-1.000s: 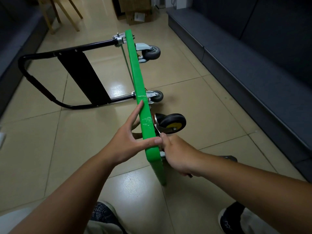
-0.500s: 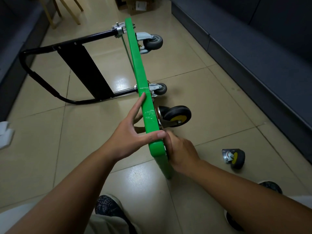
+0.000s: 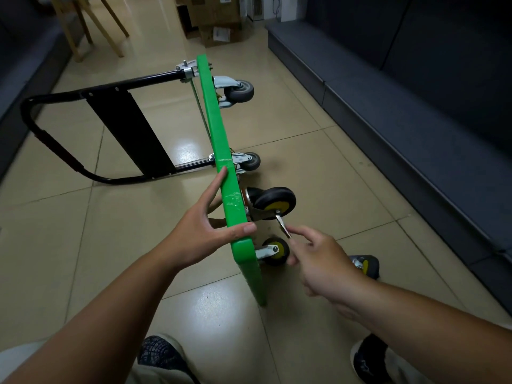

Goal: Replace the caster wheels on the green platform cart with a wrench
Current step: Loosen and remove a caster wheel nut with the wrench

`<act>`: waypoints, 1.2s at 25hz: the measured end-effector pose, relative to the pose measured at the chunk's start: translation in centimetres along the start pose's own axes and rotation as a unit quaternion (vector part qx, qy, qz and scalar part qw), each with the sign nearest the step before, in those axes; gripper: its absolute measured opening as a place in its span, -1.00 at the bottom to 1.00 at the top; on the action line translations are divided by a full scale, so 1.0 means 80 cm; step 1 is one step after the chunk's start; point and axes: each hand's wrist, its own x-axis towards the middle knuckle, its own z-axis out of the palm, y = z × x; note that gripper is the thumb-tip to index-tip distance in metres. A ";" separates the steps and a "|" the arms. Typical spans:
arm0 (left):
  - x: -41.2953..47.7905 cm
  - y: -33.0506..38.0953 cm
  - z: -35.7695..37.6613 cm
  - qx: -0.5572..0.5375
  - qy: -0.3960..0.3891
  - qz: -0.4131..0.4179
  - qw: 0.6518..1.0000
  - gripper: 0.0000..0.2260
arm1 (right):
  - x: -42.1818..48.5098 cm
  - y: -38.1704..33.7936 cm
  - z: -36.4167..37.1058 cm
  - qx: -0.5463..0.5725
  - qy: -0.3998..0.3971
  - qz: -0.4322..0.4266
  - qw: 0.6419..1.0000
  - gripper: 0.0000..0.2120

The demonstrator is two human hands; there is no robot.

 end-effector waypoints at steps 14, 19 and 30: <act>0.001 -0.004 -0.002 -0.007 0.002 0.003 1.000 0.00 | 0.016 -0.012 0.028 0.046 -0.147 -0.060 0.986 -0.62; -0.002 -0.004 -0.001 -0.021 0.004 -0.001 1.000 -0.02 | 0.022 0.023 0.041 0.035 -0.091 -0.161 0.982 -0.65; 0.004 0.004 0.005 -0.016 0.008 -0.002 1.000 -0.01 | 0.085 0.088 0.048 -0.160 0.032 -0.361 0.918 -0.56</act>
